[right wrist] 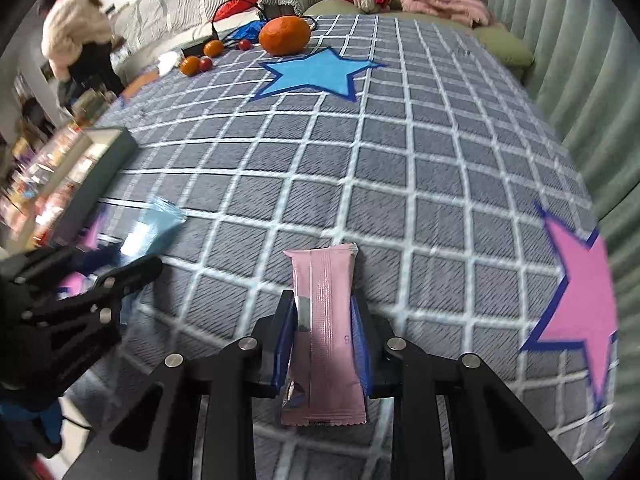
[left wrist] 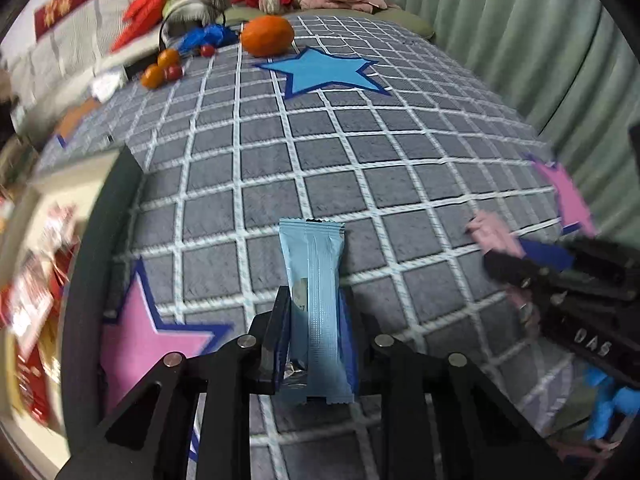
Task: Organize snacks
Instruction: 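Grasp the light-blue bar with the left tool while the right grasps the pink bar, then carry both bars over the cream tray and open both tools to drop them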
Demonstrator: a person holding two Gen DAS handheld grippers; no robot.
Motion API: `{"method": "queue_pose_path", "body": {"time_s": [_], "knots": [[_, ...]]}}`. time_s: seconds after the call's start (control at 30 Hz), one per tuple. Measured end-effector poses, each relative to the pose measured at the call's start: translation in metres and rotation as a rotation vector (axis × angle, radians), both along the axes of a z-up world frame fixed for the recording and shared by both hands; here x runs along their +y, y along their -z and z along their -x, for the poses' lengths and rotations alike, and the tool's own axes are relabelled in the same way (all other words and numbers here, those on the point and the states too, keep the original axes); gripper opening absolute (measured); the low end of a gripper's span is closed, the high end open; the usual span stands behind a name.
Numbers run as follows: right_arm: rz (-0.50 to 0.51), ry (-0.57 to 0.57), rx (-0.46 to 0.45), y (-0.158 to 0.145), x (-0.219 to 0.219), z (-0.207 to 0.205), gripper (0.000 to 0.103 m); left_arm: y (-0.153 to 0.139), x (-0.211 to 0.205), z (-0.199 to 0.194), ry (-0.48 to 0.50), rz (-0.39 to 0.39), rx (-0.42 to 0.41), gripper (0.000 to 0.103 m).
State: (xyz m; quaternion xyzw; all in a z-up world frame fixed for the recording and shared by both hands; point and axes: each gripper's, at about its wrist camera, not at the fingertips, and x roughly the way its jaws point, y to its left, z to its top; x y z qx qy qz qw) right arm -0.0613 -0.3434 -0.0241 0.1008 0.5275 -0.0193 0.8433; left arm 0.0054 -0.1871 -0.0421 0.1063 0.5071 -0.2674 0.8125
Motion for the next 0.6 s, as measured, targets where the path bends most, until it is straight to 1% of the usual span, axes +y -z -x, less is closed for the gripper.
{"method": "queue_pose_path", "body": {"time_s": [0.03, 0.2, 0.33, 0.47, 0.6], "knots": [[-0.018, 0.000, -0.001, -0.001, 0.001, 0.003, 0.028, -0.002, 0.003, 0.001, -0.005, 0.019, 0.010, 0.025], [-0.044, -0.029, -0.019, -0.015, 0.018, 0.003, 0.028, -0.022, 0.022, 0.008, -0.023, 0.061, -0.016, 0.025], [-0.075, -0.062, -0.052, -0.032, 0.037, -0.008, 0.028, -0.047, 0.046, 0.008, -0.055, 0.104, -0.062, 0.025], [-0.102, -0.128, -0.074, -0.048, 0.067, -0.026, 0.028, -0.069, 0.083, 0.002, -0.115, 0.135, -0.112, 0.025], [-0.119, -0.211, -0.086, -0.059, 0.106, -0.047, 0.028, -0.083, 0.130, -0.009, -0.214, 0.152, -0.144, 0.025]]}}
